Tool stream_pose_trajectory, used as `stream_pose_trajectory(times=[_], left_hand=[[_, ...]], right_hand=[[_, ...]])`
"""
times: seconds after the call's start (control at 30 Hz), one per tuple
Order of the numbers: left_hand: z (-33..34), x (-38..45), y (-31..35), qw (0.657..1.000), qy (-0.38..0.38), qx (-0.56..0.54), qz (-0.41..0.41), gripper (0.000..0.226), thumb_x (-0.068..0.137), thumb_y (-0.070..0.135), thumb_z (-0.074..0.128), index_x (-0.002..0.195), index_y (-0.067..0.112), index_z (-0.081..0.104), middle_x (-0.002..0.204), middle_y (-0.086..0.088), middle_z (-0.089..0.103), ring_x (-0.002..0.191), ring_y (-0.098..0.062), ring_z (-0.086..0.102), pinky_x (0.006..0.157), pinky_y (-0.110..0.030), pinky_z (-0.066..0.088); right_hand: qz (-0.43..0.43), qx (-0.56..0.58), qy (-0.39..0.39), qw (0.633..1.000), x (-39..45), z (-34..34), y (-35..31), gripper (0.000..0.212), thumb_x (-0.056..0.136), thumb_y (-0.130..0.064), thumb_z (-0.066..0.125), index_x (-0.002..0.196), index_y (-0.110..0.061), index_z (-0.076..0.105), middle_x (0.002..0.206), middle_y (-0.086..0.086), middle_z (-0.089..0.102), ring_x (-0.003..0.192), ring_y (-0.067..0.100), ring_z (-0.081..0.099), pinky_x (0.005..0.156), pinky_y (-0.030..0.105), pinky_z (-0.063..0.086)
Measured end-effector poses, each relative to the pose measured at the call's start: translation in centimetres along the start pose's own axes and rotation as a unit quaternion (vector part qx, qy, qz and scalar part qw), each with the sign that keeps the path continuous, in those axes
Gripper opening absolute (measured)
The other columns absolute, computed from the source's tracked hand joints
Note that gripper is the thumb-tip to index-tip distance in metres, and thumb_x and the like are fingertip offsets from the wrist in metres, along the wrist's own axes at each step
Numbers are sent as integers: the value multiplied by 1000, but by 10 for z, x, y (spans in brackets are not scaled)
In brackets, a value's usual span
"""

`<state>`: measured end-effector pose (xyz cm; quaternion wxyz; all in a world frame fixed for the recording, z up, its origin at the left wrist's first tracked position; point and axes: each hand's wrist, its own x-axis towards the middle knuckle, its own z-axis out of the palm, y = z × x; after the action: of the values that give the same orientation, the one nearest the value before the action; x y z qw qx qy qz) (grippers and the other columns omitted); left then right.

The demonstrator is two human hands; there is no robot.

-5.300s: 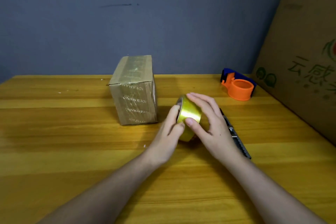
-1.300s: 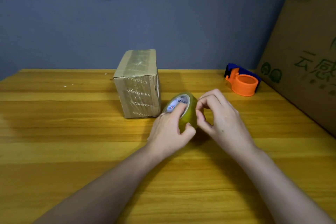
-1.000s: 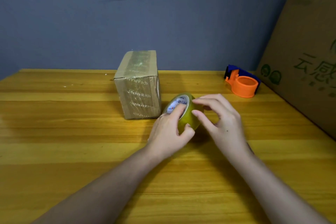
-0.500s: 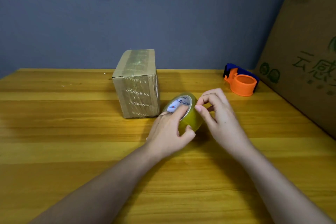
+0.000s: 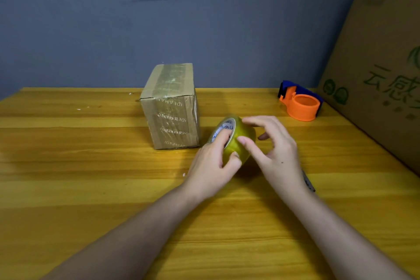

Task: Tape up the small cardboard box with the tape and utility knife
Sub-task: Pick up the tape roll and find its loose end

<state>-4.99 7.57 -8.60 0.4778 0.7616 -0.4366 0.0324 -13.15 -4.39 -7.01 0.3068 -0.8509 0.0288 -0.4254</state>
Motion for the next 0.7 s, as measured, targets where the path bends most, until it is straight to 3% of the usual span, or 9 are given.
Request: stream_pose_trajectory(times=[0.13, 0.33, 0.47, 0.6, 0.7], left_hand=[[1, -1, -2, 1000, -2, 12, 10, 58, 71, 41, 35, 122, 17, 47, 88, -13, 66, 80, -34, 61, 74, -47, 50], [2, -2, -4, 1000, 4, -4, 25, 57, 71, 39, 36, 123, 17, 44, 104, -18, 66, 95, -35, 62, 82, -47, 50], [3, -1, -3, 999, -5, -42, 13, 52, 72, 39, 36, 116, 12, 47, 91, -12, 62, 86, -34, 58, 78, -46, 49], [2, 4, -6, 989, -2, -150, -10, 37, 76, 35, 38, 105, 16, 49, 82, 10, 54, 76, -10, 49, 80, -37, 44], [2, 3, -7, 980, -14, -198, -25, 26, 76, 33, 40, 98, 22, 48, 81, 21, 55, 77, -1, 46, 79, -28, 42]], right_hand=[[-40, 9, 48, 998, 0, 4, -1, 14, 86, -22, 66, 95, -12, 71, 101, -1, 67, 100, 13, 62, 82, 40, 51], [-114, -125, 66, 983, 0, 7, 0, 14, 90, -19, 63, 87, -7, 68, 92, 4, 67, 87, 21, 63, 78, 35, 50], [-158, -183, 61, 968, 1, 7, 1, 15, 93, -18, 59, 87, -5, 66, 92, 8, 66, 83, 25, 62, 70, 40, 52], [-204, -206, 52, 956, 1, 6, -5, 19, 94, -20, 55, 86, -6, 66, 91, 7, 68, 81, 23, 63, 68, 36, 51], [-226, -208, 45, 951, 0, 4, -8, 19, 94, -19, 56, 86, -5, 66, 90, 7, 69, 79, 25, 64, 67, 37, 50]])
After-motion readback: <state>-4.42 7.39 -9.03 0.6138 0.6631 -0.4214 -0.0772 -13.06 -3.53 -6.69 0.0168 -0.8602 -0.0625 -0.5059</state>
